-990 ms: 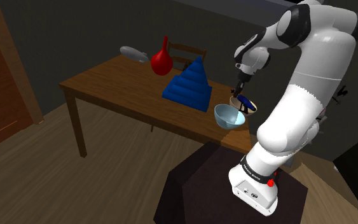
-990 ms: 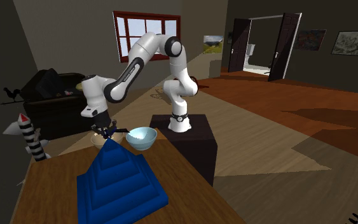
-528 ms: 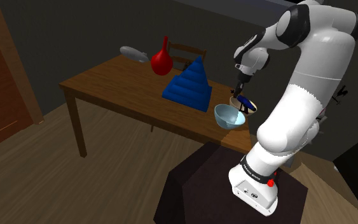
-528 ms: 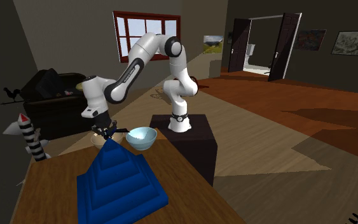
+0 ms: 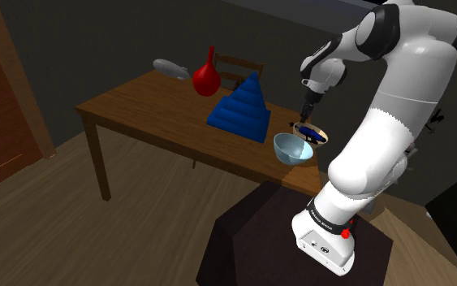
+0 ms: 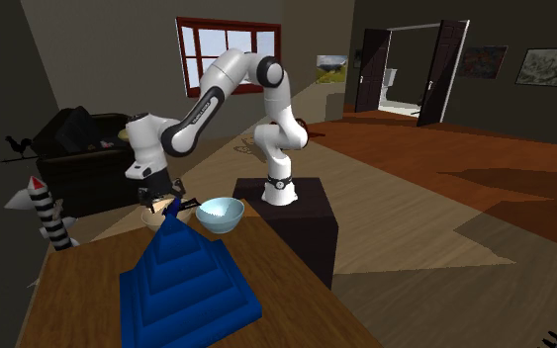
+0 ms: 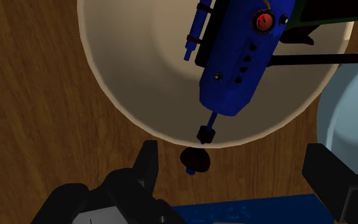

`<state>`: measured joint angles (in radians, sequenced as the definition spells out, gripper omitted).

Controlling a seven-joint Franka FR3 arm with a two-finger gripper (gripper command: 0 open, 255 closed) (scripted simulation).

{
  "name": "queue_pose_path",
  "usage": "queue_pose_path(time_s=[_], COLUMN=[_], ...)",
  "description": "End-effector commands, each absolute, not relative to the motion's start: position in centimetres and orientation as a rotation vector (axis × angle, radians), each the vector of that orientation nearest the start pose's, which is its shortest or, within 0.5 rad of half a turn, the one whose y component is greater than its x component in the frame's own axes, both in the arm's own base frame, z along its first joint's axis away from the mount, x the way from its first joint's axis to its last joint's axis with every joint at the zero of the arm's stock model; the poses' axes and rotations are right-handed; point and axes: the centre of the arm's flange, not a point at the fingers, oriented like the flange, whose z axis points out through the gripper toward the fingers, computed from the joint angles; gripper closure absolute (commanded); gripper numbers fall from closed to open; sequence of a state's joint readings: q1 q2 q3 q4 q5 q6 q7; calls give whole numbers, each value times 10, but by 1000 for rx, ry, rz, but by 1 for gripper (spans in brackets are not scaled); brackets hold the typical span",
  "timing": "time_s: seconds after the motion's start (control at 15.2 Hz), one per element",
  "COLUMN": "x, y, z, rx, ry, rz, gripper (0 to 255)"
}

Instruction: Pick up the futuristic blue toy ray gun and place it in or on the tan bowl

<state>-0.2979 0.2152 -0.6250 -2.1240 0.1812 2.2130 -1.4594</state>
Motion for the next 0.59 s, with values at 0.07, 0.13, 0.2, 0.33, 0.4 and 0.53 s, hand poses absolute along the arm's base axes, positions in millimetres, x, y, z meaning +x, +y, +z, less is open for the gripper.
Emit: queue_pose_path(time_s=[0.07,0.13,0.2,0.33,0.4,0.53], x=[345,345,345,345,345,345], y=[-440,-440,-440,-440,-440,-440], z=[355,355,355,355,355,355], rx=[-2992,-2992,-2992,-2992,-2992,-2992], ry=[-650,-650,-650,-650,-650,-650], rz=[25,25,25,25,25,25], gripper=[0,0,0,0,0,0])
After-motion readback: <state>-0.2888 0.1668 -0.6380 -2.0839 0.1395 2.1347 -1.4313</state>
